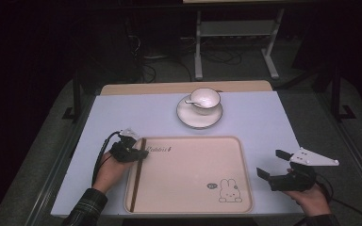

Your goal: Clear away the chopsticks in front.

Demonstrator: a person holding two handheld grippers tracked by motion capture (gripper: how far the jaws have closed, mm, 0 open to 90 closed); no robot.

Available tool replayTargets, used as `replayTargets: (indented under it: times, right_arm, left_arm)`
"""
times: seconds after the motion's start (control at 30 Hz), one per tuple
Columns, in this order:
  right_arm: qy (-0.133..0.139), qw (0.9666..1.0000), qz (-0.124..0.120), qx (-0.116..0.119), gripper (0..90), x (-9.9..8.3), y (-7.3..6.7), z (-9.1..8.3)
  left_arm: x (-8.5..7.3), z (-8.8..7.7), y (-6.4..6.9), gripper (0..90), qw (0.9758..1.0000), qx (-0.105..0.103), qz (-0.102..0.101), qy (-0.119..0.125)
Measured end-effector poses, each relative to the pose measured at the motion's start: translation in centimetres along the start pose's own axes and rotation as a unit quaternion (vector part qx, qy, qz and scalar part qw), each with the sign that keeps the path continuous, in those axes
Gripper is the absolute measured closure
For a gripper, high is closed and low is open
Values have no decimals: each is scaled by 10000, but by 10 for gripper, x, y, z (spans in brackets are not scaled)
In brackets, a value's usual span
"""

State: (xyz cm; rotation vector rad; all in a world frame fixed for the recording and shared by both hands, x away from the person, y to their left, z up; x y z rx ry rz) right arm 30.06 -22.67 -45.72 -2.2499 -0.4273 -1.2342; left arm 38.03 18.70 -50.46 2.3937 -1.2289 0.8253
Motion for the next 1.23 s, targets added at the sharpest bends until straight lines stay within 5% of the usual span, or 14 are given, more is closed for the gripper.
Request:
replayTargets:
  times: [0.3, 0.43, 0.53, 0.77, 1.0, 1.23]
  right_arm:
    - [-18, 10000, -7, 17, 0, 0, -1, 1]
    - [-25, 10000, -17, 18, 0, -1, -1, 1]
    - [-25, 10000, -10, 12, 0, -1, -1, 1]
    - [-34, 10000, -17, 1, 0, -1, -1, 2]
    - [-27, 10000, -27, -12, 0, -1, -1, 2]
    - [-45, 10000, -24, -39, 0, -2, 1, 3]
  left_arm:
    - [7, -27, 9, 761, 9987, 81, 67, 508]
    - [0, -47, 10, 613, 9971, 298, 137, 687]
    - [-9, -61, 9, 416, 9952, 413, 122, 882]
    - [-30, -85, 12, 251, 9893, 631, 167, 1305]
    - [-42, -93, 16, 186, 9855, 666, 242, 1544]
    - [-50, -92, 17, 183, 9863, 630, 228, 1507]
Point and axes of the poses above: each handheld gripper's, and its own axes: z roughly forward along the jaws, x roughly out of its top, y roughly to its right, the point moved 9 cm from there along z, roughly forward along the jaws, and after that the axes turned 13 degrees about z, right-handed, at the moved point
